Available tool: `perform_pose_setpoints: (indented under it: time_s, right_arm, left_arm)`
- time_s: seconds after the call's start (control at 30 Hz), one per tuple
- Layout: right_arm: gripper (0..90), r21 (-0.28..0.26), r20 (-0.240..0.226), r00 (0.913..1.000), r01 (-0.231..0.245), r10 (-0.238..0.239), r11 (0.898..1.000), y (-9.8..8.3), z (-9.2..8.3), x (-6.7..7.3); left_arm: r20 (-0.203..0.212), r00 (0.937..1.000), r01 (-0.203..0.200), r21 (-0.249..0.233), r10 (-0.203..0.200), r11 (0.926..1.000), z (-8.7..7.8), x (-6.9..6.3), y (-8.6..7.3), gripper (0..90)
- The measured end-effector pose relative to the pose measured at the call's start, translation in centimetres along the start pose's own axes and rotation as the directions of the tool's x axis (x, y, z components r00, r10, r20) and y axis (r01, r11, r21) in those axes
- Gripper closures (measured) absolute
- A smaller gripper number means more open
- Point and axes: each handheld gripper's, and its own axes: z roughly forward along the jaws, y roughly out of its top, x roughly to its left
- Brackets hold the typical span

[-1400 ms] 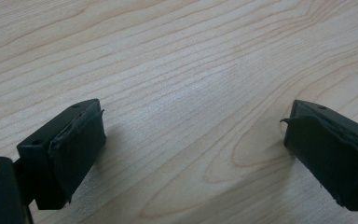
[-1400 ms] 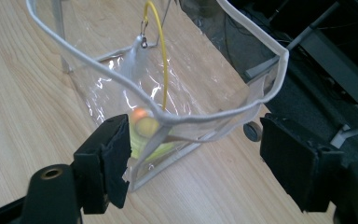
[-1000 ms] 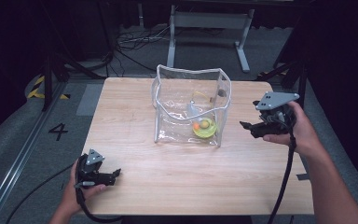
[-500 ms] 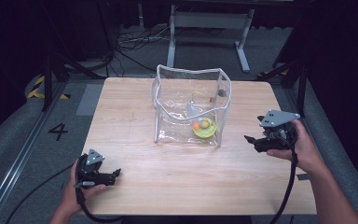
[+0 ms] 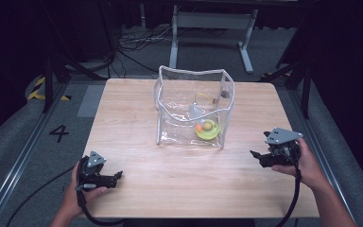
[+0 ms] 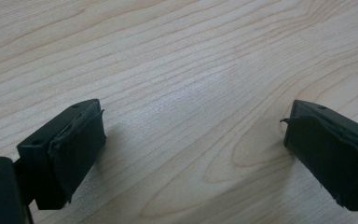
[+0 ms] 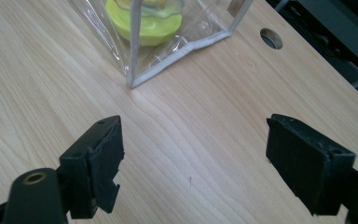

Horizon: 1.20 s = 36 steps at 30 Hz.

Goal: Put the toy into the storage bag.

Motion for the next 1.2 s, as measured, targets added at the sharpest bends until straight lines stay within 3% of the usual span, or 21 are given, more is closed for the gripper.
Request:
perform_pose_setpoints:
  time_s: [0.37,0.73,1.0,1.2]
  right_arm:
    - [19.7,-0.004,0.004,0.9995,-0.033,0.033,0.999,-3.7,0.9,0.3]
    - [20.4,-0.015,-0.012,0.9949,-0.100,0.100,0.995,-7.0,1.2,0.2]
    - [20.2,-0.022,-0.016,0.9862,-0.165,0.165,0.986,-9.7,1.3,0.1]
    - [20.7,-0.027,-0.014,0.9707,-0.240,0.240,0.970,-12.1,1.2,0.2]
  left_arm:
    - [0.000,1.0000,0.000,0.000,0.000,1.0000,0.0,0.0,0.0,5.5]
    - [0.000,1.0000,0.000,0.000,0.000,1.0000,0.0,0.0,0.0,5.5]
    - [0.000,1.0000,0.000,0.000,0.000,1.0000,0.0,0.0,0.0,5.5]
    - [0.000,1.0000,0.000,0.000,0.000,1.0000,0.0,0.0,0.0,5.4]
